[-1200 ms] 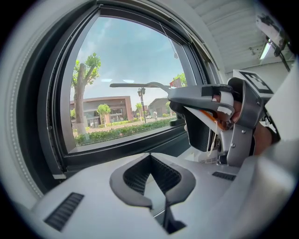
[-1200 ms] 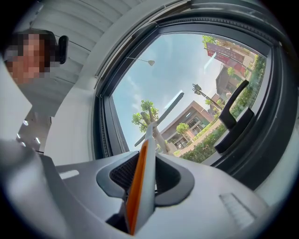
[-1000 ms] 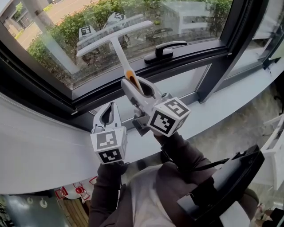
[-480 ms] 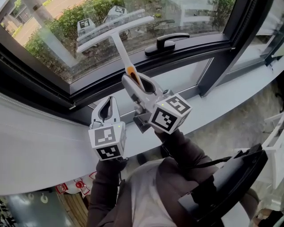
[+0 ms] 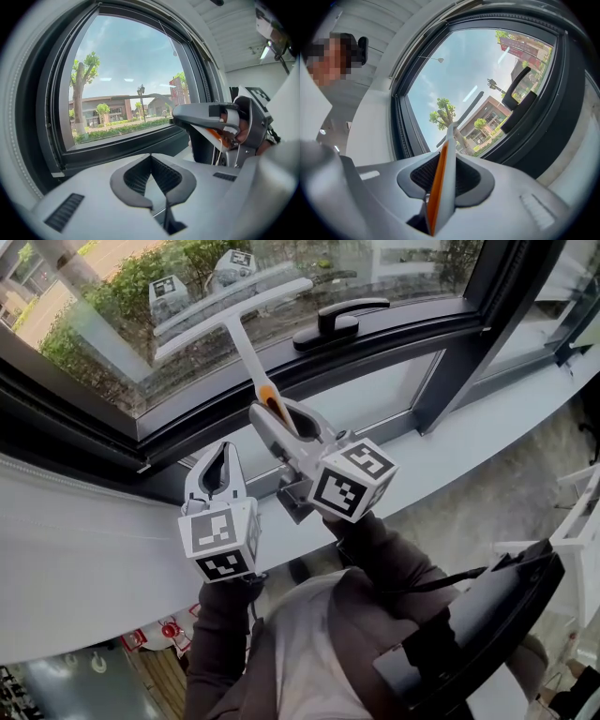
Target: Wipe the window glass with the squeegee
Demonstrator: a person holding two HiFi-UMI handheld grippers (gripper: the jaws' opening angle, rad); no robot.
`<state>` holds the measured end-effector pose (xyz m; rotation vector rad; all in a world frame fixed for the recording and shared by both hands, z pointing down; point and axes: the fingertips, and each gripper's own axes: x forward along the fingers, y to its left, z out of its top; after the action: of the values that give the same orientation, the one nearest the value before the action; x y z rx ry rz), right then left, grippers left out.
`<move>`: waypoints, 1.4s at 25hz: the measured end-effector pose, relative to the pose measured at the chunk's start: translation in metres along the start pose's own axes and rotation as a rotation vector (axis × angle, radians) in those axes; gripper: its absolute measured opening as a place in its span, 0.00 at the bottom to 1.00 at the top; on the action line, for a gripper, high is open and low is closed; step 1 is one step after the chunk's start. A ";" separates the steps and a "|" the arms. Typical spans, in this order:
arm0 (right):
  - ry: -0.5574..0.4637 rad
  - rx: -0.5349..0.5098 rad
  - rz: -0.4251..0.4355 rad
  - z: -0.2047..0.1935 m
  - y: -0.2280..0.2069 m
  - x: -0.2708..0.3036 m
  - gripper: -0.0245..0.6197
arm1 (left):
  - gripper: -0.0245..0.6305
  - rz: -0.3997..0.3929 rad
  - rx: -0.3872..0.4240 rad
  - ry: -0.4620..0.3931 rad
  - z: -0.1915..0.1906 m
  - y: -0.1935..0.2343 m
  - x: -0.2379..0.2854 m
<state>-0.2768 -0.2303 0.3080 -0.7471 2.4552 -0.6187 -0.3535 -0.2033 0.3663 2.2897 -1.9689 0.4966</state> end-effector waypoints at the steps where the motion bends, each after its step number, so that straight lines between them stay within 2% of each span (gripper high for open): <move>1: 0.002 0.005 -0.002 -0.002 -0.001 -0.001 0.17 | 0.04 -0.001 0.000 0.002 0.000 -0.001 0.000; 35: 0.077 0.197 0.014 -0.048 -0.026 -0.025 0.15 | 0.04 -0.006 0.039 0.072 -0.017 -0.020 0.006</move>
<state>-0.2764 -0.2212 0.3669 -0.6381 2.4211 -0.8839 -0.3369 -0.2006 0.3870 2.2665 -1.9355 0.6134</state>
